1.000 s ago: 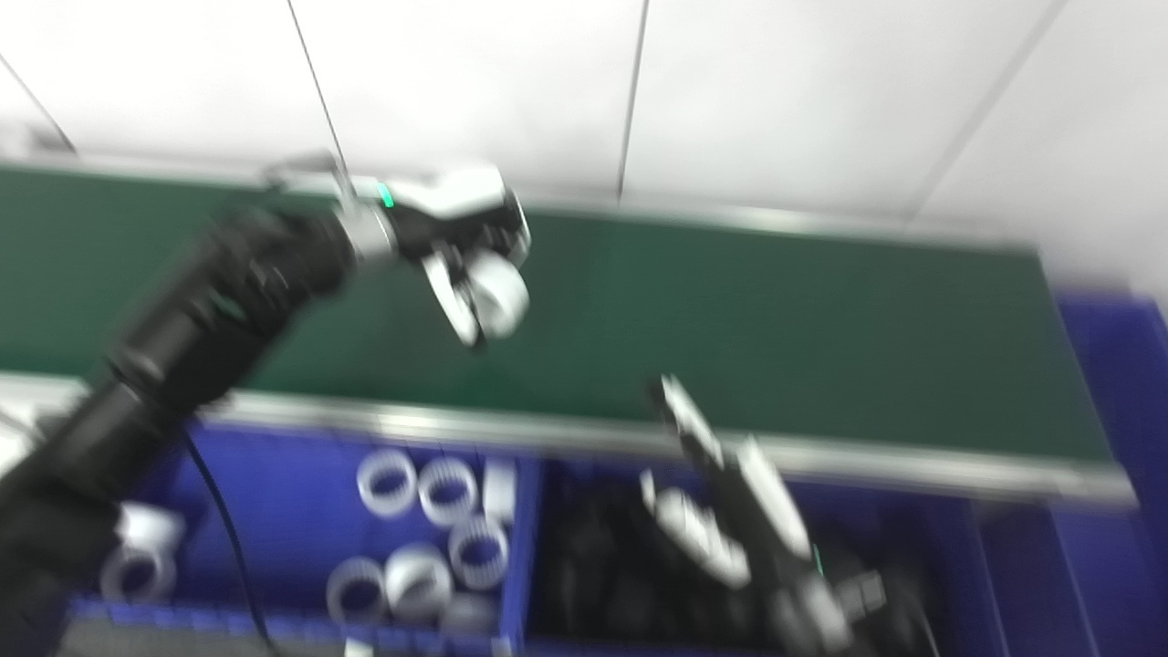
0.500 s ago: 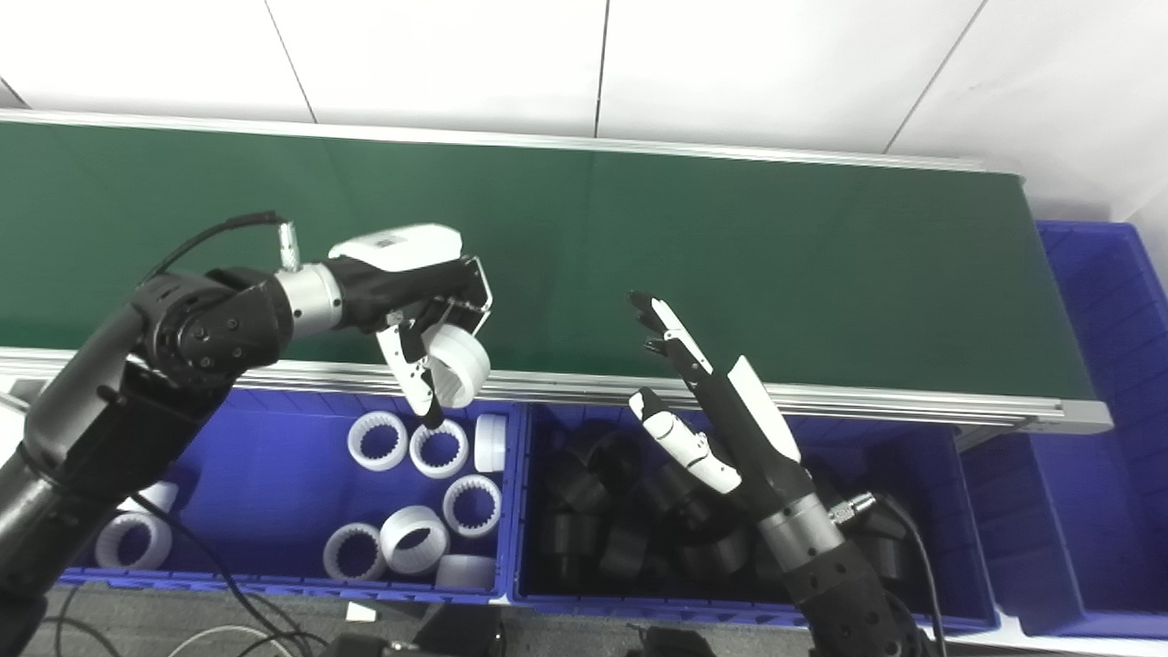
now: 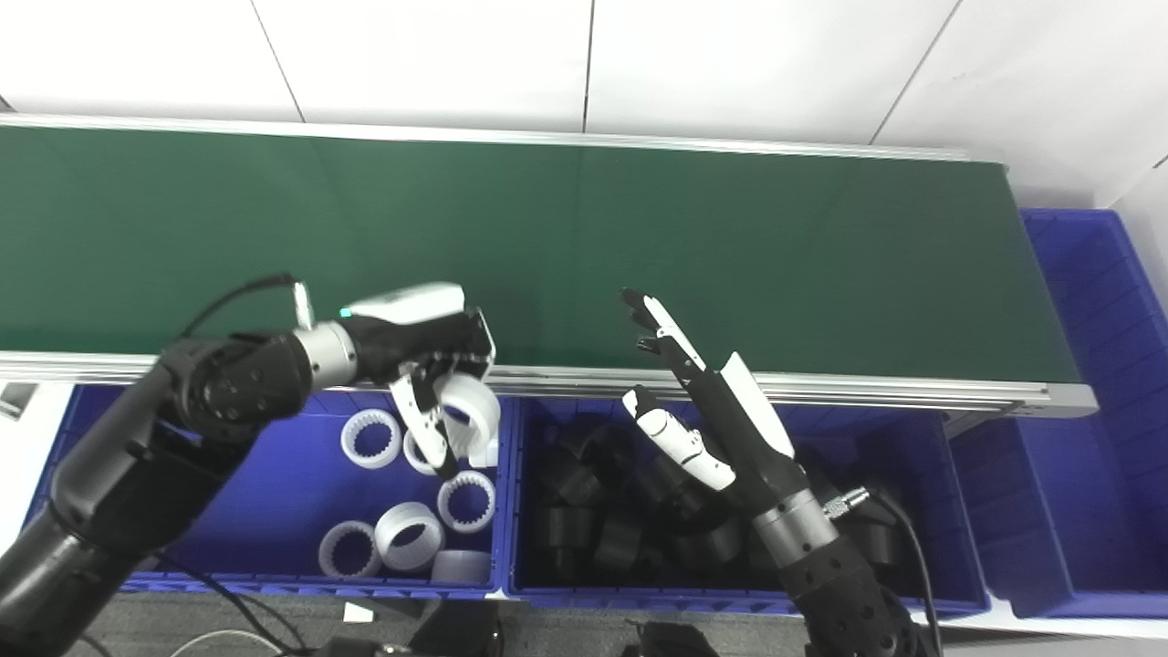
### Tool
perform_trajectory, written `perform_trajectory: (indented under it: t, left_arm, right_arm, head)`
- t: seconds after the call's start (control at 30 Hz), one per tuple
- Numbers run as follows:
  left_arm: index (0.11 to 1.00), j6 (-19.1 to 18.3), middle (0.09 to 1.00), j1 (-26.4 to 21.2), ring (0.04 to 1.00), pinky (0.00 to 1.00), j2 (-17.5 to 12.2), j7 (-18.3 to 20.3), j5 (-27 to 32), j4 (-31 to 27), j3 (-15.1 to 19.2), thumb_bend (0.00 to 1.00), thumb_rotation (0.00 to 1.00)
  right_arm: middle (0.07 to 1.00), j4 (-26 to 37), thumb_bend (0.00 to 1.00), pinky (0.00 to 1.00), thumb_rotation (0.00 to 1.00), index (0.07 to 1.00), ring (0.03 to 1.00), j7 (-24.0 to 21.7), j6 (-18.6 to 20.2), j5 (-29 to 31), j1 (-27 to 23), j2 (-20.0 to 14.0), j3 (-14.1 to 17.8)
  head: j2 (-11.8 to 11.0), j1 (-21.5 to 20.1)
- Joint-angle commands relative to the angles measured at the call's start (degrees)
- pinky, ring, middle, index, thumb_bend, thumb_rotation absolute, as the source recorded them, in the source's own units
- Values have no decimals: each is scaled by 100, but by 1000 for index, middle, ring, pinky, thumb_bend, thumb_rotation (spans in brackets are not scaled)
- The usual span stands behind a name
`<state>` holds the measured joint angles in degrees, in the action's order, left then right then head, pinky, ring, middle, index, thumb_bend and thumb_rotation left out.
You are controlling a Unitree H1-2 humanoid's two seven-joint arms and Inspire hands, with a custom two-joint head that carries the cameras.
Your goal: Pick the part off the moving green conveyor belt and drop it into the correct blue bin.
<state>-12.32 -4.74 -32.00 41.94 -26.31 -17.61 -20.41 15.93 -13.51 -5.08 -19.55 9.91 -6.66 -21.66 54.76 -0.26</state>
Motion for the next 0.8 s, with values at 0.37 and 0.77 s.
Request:
perform_trajectory:
  t: [0.37,0.77]
  left_arm:
    - [230,558,237,419,191,155,-107,-692,-404,442,-61,723,0]
    - [663,-53,716,387,665,561,-539,-10,-771,-238,23,815,376]
  right_arm:
    - [998,258,393,883,953,979,962,33,-20,22,0,22,26]
    - [996,247,394,886,945,977,961,22,-21,22,-38,12,29]
  head:
    - [-22,11]
    - [-40,-11]
